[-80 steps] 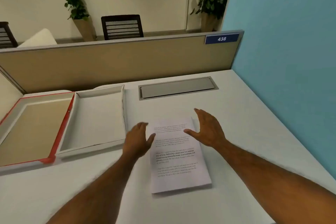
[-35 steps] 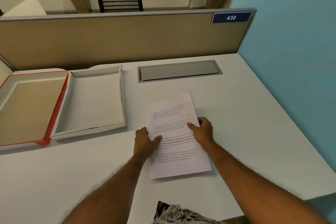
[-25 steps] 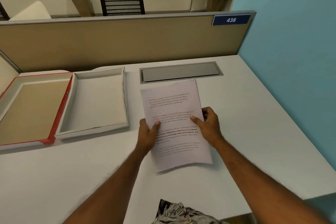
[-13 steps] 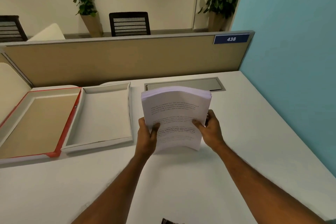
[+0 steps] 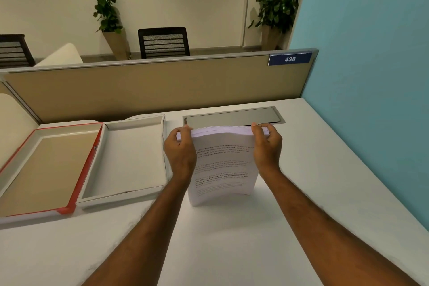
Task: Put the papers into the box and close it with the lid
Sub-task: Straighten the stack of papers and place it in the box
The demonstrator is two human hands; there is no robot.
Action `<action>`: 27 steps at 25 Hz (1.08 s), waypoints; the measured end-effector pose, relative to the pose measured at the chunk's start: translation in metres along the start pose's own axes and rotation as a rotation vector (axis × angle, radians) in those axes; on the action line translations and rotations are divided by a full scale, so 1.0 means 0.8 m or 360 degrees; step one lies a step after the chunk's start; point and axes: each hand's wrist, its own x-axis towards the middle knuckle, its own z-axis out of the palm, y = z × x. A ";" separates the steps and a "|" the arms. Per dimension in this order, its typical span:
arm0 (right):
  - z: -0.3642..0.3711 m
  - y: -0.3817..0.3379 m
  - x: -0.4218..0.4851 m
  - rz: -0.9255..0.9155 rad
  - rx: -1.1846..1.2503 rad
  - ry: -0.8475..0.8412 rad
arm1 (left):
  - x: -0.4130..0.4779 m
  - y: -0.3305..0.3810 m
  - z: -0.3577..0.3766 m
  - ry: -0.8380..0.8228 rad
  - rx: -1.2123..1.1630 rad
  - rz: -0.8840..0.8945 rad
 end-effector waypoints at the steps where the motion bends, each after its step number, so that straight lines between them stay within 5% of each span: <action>1: 0.000 0.000 0.001 -0.0002 0.0007 -0.0008 | 0.000 -0.001 0.000 -0.0006 0.0013 0.0009; 5: -0.008 0.005 0.001 -0.0020 0.0211 -0.0130 | 0.004 -0.001 -0.010 -0.0081 -0.0074 0.0109; 10: -0.036 0.067 -0.033 -0.0095 0.0046 -0.0558 | -0.036 -0.051 -0.041 -0.0603 -0.0056 0.0264; 20: -0.028 0.086 -0.037 -0.0145 0.0064 -0.0527 | -0.040 -0.071 -0.047 -0.0629 -0.0057 0.0273; 27: -0.028 0.132 -0.038 0.0105 -0.0204 -0.0605 | -0.049 -0.148 -0.060 -0.0798 0.0304 0.0093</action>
